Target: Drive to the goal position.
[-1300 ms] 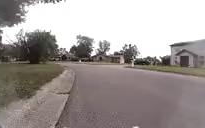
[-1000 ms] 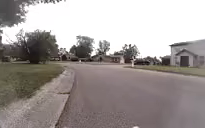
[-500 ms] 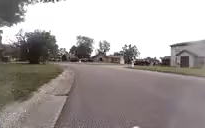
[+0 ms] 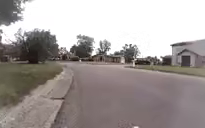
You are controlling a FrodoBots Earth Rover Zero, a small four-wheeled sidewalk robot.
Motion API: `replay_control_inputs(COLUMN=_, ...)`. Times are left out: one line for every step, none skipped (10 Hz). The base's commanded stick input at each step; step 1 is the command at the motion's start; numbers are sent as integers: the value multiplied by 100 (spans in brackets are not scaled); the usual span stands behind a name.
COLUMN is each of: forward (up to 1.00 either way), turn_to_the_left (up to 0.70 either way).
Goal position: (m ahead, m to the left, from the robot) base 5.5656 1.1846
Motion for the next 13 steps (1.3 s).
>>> replay_control_inputs(forward=70, turn_to_the_left=0)
replay_control_inputs(forward=70, turn_to_the_left=0)
replay_control_inputs(forward=70, turn_to_the_left=0)
replay_control_inputs(forward=70, turn_to_the_left=0)
replay_control_inputs(forward=70, turn_to_the_left=0)
replay_control_inputs(forward=70, turn_to_the_left=0)
replay_control_inputs(forward=70, turn_to_the_left=0)
replay_control_inputs(forward=70, turn_to_the_left=0)
replay_control_inputs(forward=70, turn_to_the_left=0)
replay_control_inputs(forward=70, turn_to_the_left=0)
replay_control_inputs(forward=70, turn_to_the_left=0)
replay_control_inputs(forward=70, turn_to_the_left=31)
replay_control_inputs(forward=70, turn_to_the_left=35)
